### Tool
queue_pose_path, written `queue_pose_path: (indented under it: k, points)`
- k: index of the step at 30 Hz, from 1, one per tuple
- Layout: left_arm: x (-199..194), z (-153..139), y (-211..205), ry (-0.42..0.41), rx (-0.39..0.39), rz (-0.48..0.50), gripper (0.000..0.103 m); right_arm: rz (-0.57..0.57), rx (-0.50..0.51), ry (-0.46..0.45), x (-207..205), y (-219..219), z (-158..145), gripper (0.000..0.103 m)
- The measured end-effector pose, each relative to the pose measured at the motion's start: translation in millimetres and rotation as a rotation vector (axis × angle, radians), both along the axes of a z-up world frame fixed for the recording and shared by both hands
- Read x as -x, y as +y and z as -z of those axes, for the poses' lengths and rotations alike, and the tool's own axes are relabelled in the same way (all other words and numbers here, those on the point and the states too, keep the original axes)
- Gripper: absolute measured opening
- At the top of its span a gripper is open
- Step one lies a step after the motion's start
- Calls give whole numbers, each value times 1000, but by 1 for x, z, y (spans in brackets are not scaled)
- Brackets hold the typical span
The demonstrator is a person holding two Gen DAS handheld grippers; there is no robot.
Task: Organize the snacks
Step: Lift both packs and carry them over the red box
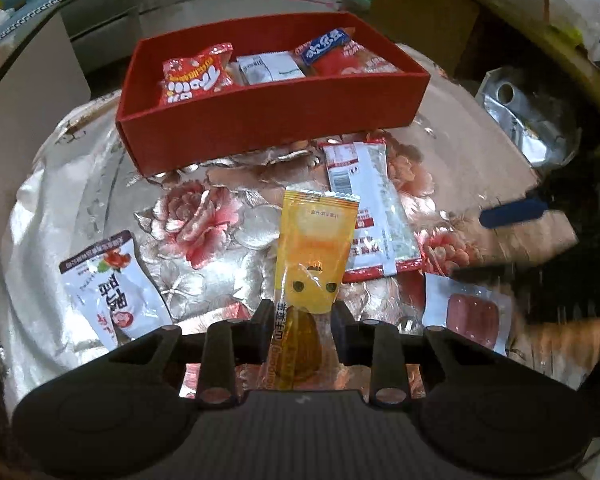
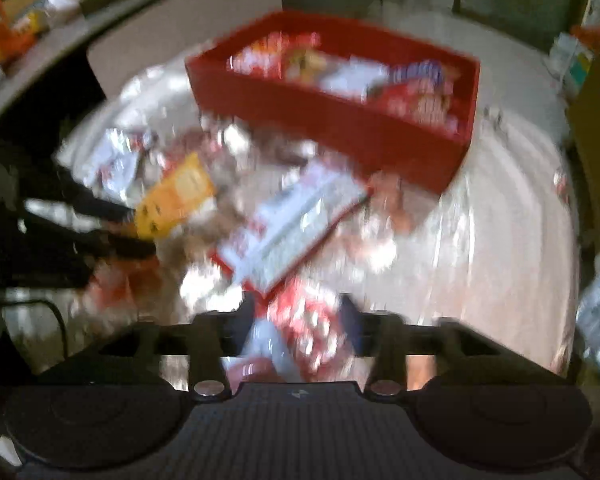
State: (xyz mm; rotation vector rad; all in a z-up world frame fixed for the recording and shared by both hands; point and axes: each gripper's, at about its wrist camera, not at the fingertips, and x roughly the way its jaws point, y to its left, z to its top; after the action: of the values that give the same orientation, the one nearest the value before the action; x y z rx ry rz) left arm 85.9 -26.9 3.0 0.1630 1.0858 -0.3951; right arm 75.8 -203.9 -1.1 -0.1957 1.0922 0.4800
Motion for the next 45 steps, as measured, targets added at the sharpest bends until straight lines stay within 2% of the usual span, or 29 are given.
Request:
queue_pose_path:
  k: [5,7,8,9,10,11,16,24,35,38,45]
  points:
    - [3,-4,4,-4,24,9,26,-201,104,31,21,24,26,84]
    - [3,-4,6,2,27,9,26,-215,153,36,21,29,41,82]
    - [2,-3,6,6,24,7,26,-229,161,1,24,31,43,83]
    - [1,-3,5,9,21,6,26,-217,167,-2,25,33,43,83]
    - [0,-2,5,10,19,8,26,-197,155,1,24,31,42,77]
    - [0,-3,4,8,20,10,26,-184,147,0,24,29,39,75]
    - [2,-8,5,-5,39,14,26,-118,137,-9,23,17,31,74]
    - [-8,-24,7,-54,87,-9,26,16,0,-164,2,-4,-22,74]
    - [-59,-59,2,-201,138,-124,26,92,-75,-271,-58,-3,-57,74]
    - [-74,-63,-5,-231,122,-131,26,107,-88,-289,-74,-2,-62,74]
    - [-107,-63,-4,-249,152,-185,26,155,-117,-323,-112,-4,-66,74]
